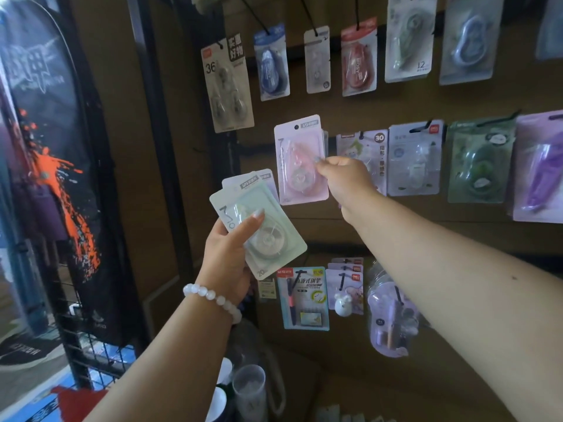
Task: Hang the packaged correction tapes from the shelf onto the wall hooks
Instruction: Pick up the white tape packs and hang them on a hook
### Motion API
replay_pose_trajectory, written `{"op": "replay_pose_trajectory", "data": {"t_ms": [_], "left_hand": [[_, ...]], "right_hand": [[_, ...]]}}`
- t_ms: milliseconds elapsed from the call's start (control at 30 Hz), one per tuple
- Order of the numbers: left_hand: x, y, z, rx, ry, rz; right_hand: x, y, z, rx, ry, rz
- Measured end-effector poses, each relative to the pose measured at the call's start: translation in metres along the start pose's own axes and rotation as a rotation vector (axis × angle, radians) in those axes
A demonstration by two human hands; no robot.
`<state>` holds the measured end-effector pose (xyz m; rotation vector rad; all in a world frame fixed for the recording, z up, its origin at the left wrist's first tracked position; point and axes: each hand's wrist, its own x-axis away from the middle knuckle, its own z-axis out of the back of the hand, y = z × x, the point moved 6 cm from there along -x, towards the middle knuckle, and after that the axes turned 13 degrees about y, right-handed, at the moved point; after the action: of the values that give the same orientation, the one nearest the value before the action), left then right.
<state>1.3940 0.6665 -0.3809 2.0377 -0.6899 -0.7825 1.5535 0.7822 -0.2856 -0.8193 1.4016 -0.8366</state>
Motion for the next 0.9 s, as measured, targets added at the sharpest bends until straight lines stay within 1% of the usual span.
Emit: {"op": "replay_pose_trajectory", "data": {"t_ms": [100,267,400,567,700,767,833,867,900], "left_hand": [[0.000,0.000,0.001,-0.007,0.002,0.006],[0.000,-0.003,0.002,-0.023,0.013,0.011],[0.001,-0.006,0.003,-0.030,0.017,0.006],[-0.001,-0.008,0.002,-0.064,0.015,-0.016],[-0.005,-0.013,0.000,-0.101,0.012,-0.018],[-0.007,-0.014,-0.001,-0.103,0.020,-0.019],[-0.009,-0.015,0.000,-0.089,0.020,-0.018],[-0.010,-0.015,0.000,-0.081,0.020,-0.014],[-0.011,-0.016,0.000,-0.074,0.019,-0.008]], "right_hand": [[-0.004,0.002,-0.003,0.014,-0.001,-0.030],[-0.011,-0.001,-0.007,0.062,0.055,-0.004],[-0.019,0.006,-0.008,0.154,0.139,-0.047],[-0.041,0.018,-0.019,0.308,0.198,-0.107],[-0.059,0.022,-0.024,0.409,0.212,-0.141],[-0.062,0.028,-0.023,0.483,0.219,-0.107],[-0.056,0.028,-0.017,0.565,0.305,0.005],[-0.050,0.027,-0.014,0.554,0.360,0.082],[-0.043,0.026,-0.012,0.502,0.374,0.153]]}}
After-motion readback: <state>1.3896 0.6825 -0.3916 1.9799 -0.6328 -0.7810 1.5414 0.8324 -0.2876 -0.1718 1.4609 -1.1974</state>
